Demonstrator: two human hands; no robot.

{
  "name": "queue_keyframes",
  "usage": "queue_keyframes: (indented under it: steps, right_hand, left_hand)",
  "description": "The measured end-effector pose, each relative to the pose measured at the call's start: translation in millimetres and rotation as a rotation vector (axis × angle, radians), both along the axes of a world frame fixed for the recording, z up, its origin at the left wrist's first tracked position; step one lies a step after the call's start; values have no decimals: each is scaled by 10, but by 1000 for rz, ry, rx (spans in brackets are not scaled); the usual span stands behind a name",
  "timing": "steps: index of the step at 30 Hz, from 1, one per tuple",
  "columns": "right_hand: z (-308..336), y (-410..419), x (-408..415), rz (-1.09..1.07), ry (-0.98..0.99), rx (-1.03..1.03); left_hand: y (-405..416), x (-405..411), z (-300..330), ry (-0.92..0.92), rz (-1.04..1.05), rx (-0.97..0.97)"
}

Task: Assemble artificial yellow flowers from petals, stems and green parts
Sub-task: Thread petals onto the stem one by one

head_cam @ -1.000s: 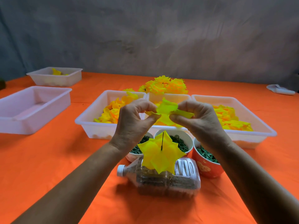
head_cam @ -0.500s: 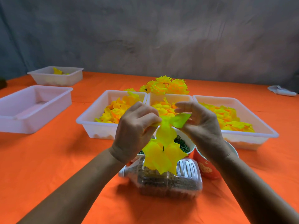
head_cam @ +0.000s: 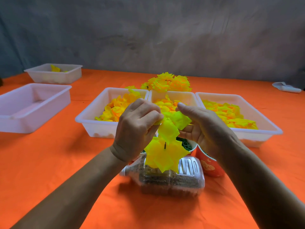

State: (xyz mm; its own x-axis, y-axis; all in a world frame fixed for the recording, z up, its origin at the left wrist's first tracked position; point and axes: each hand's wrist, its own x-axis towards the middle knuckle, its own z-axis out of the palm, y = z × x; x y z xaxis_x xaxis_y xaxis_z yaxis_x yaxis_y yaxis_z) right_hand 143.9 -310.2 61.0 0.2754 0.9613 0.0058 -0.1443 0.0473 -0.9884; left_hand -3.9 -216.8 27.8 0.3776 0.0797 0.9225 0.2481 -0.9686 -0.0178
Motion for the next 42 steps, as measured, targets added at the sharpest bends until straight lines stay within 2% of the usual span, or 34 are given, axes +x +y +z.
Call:
queue_keyframes:
  steps: [6,20,32,42]
  right_hand:
    - [-1,-18,-20,-46,-211,-74]
    - [5,39,4,48,-93,-109]
    - [-11,46,-5,142,-82,-167]
    - [-7,30,-9,170,-51,-163]
  left_hand:
    - [-17,1,-1,-10,12,8]
    - [-23,-31,-37,9,-36,-45]
    - [-81,-118,-51,96,-79,-79]
    - [-114,-128,-68,83,-96,-96]
